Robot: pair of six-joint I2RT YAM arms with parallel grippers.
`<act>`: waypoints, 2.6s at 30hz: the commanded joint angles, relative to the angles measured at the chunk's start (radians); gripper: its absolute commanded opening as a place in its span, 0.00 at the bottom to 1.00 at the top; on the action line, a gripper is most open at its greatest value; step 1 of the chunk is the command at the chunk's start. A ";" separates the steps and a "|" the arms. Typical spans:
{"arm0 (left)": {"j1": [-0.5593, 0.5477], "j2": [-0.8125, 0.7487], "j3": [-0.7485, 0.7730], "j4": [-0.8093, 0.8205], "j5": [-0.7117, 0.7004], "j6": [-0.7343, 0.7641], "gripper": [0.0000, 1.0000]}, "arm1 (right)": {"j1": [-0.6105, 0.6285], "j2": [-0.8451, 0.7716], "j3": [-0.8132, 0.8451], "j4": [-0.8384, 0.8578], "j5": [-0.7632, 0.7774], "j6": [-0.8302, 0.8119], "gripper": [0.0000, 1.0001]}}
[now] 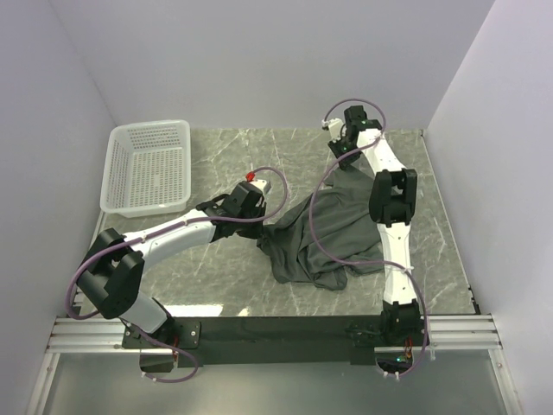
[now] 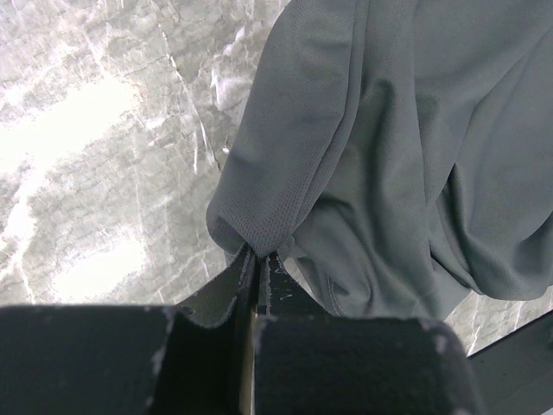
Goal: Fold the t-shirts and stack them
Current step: Flatten the tshirt out
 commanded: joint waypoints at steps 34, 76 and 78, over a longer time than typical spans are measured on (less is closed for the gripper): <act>0.561 0.899 1.341 -0.350 0.107 0.126 0.01 | -0.071 -0.132 -0.019 0.324 -0.132 0.378 0.50; 0.586 -0.273 0.025 0.093 0.296 0.056 0.89 | -0.083 -0.021 -0.060 0.140 -0.031 0.439 0.04; 0.589 -0.323 -0.039 0.100 0.309 0.027 0.89 | -0.091 -0.046 -0.071 0.179 -0.031 0.449 0.00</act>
